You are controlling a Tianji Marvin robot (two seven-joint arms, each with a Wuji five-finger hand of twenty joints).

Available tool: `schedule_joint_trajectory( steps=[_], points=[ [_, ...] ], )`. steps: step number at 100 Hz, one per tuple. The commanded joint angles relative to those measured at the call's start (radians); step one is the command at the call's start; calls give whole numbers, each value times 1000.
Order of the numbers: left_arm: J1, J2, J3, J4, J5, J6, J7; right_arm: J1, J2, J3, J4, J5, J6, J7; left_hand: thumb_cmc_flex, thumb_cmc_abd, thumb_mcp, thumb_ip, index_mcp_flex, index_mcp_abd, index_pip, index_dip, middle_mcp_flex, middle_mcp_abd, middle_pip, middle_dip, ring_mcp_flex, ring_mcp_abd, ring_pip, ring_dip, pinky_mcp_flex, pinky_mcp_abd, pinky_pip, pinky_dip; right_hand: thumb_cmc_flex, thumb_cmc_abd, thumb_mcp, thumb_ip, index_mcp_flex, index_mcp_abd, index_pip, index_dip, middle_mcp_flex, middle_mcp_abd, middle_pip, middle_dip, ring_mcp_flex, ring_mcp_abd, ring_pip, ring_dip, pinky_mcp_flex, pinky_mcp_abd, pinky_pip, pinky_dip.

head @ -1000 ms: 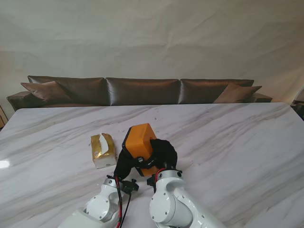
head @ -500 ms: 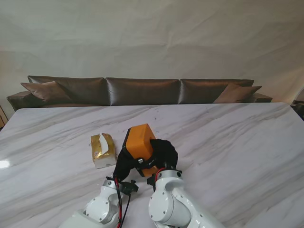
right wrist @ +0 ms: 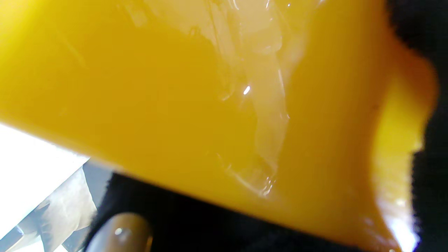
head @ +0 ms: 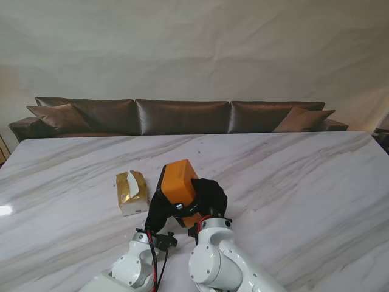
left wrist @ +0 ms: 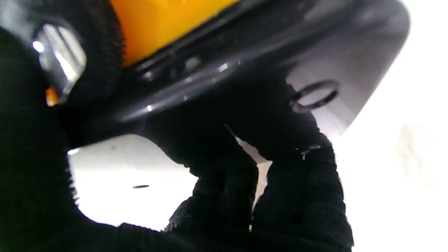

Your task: Refill a tissue box and feed the first sheet

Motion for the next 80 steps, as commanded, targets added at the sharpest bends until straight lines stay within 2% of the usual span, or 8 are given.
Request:
schedule_joint_trajectory(
  steps=[1, 58, 80],
  points=[
    [30, -2, 12, -14, 4, -29, -19, 26, 12, 41, 36, -3, 31, -13, 407, 101, 957, 143, 210, -414, 823, 138, 391, -229, 894, 176, 358, -66, 1321, 145, 38, -85, 1550, -4, 229, 353, 529, 73, -17, 163, 62, -1, 91, 169, 119, -10, 45, 35, 426, 102, 4, -122, 175, 24],
    [61, -3, 2, -34, 8, -35, 10, 31, 7, 54, 43, 0, 50, -26, 406, 97, 963, 142, 216, -415, 828, 140, 394, -229, 893, 179, 362, -63, 1321, 148, 39, -87, 1554, -2, 231, 349, 532, 73, -17, 169, 65, -1, 92, 170, 122, -12, 45, 36, 428, 104, 4, -120, 175, 26],
    [78, 7, -28, -73, 107, 14, 66, 15, 24, 60, 17, -27, 62, 5, 405, 98, 963, 140, 217, -413, 829, 140, 394, -229, 892, 180, 362, -62, 1321, 148, 41, -85, 1554, -1, 231, 348, 533, 73, -16, 169, 65, -2, 91, 172, 122, -12, 45, 37, 428, 104, 4, -119, 176, 27]
  ],
)
